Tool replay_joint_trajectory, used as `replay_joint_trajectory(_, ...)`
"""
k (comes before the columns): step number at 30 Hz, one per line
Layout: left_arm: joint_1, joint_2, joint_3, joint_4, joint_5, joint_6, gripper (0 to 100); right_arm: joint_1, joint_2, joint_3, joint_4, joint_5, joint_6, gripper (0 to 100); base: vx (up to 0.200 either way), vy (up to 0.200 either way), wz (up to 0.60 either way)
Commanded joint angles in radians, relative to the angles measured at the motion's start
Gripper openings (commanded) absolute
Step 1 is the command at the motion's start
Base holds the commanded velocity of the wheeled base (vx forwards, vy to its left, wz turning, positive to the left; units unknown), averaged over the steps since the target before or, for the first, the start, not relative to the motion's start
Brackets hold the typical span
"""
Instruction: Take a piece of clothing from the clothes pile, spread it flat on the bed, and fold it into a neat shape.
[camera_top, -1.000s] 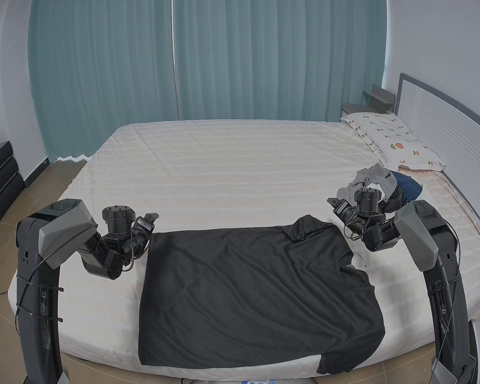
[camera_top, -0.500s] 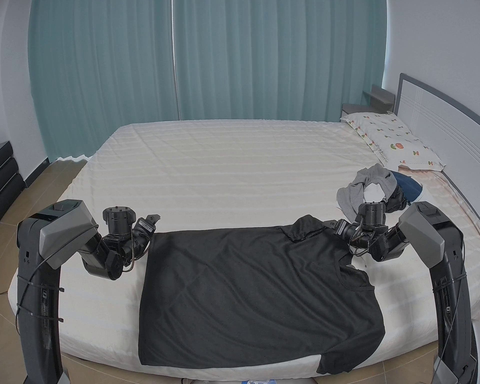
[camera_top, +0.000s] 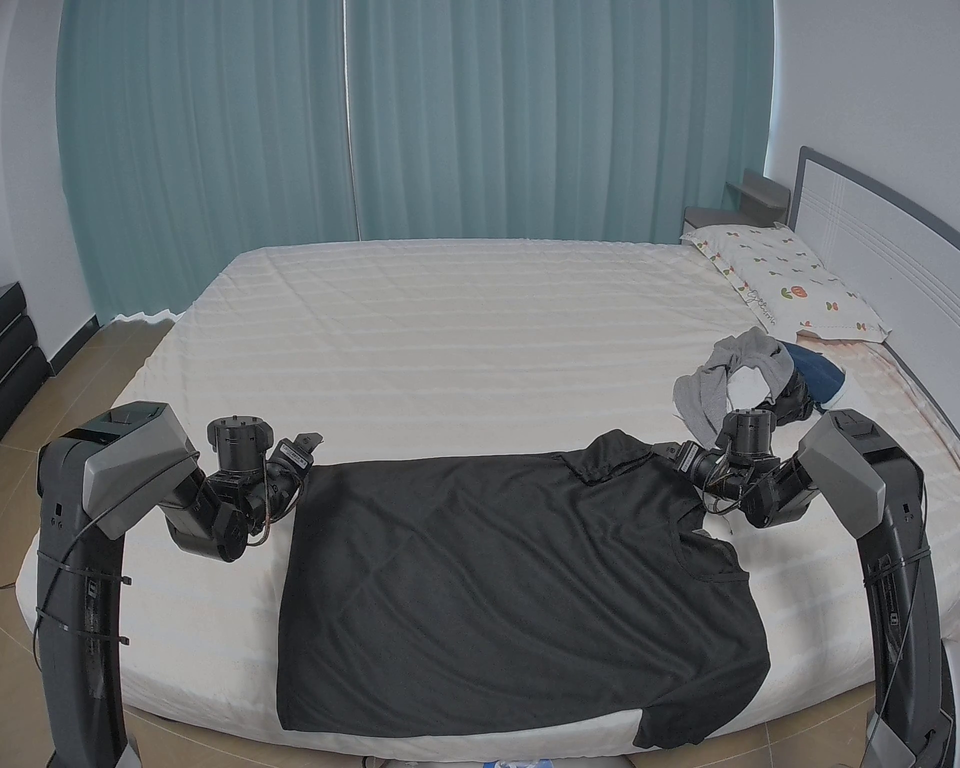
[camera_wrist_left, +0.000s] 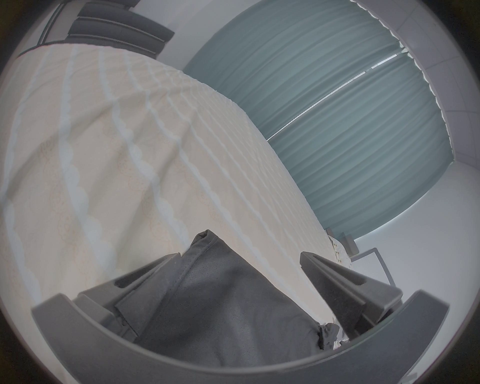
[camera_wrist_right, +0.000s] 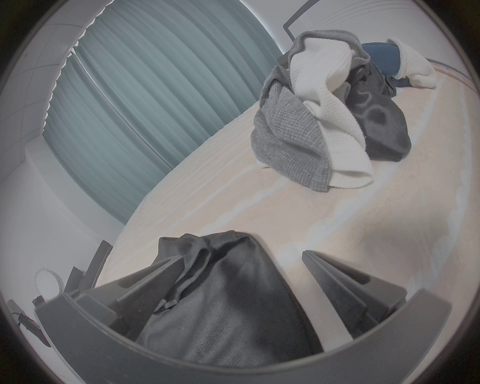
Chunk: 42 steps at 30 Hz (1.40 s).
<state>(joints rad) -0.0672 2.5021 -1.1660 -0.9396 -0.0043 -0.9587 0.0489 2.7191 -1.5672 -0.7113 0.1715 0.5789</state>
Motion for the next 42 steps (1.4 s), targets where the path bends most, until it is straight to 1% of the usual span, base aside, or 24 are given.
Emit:
replay_joint_trajectory(1,0.003,0.017,-0.012,0.001,0.001,0.011,100,-0.001,0.011,0.0,0.001,0.0,0.001,100,0.0,0.0,0.0)
replay_joint_trajectory(6,0.003,0.035,-0.026,0.005,0.006,0.044,100,-0.001,0.013,0.0,0.0,0.0,0.001,100,0.0,0.0,0.0)
replay_joint_trajectory(10,0.0,0.067,-0.044,0.01,0.013,0.104,100,-0.001,0.016,-0.002,0.0,0.0,0.001,100,0.0,0.0,0.0)
replay_joint_trajectory(11,-0.002,0.067,-0.044,0.012,0.013,0.109,100,-0.001,0.016,0.0,0.0,0.0,0.001,0,0.0,0.0,0.0)
replay_joint_trajectory(19,-0.008,0.086,-0.044,0.018,0.013,0.152,100,0.0,0.008,0.001,-0.02,0.002,0.013,0,0.0,0.0,0.0)
replay_joint_trajectory(21,-0.011,0.09,-0.052,0.045,0.015,0.175,100,-0.001,-0.004,0.003,-0.04,0.002,0.015,0,0.0,0.0,0.0)
replay_joint_trajectory(26,-0.014,0.096,-0.075,0.094,0.017,0.181,100,-0.001,-0.019,0.012,-0.056,0.0,0.016,0,0.0,0.0,0.0)
replay_joint_trajectory(30,-0.016,0.096,-0.087,0.1,0.018,0.187,100,-0.001,-0.025,0.016,-0.074,-0.004,0.015,0,0.0,0.0,0.0)
replay_joint_trajectory(31,-0.014,0.096,-0.087,0.1,0.018,0.187,0,-0.001,-0.025,0.016,-0.074,-0.004,0.015,0,0.0,0.0,0.0)
replay_joint_trajectory(39,-0.014,0.096,-0.087,0.094,0.021,0.184,0,-0.001,-0.021,0.016,-0.074,-0.006,0.016,0,0.0,0.0,0.0)
replay_joint_trajectory(42,-0.014,0.096,-0.089,0.088,0.059,0.183,0,-0.001,-0.025,0.019,-0.076,-0.006,0.019,0,0.0,0.0,0.0)
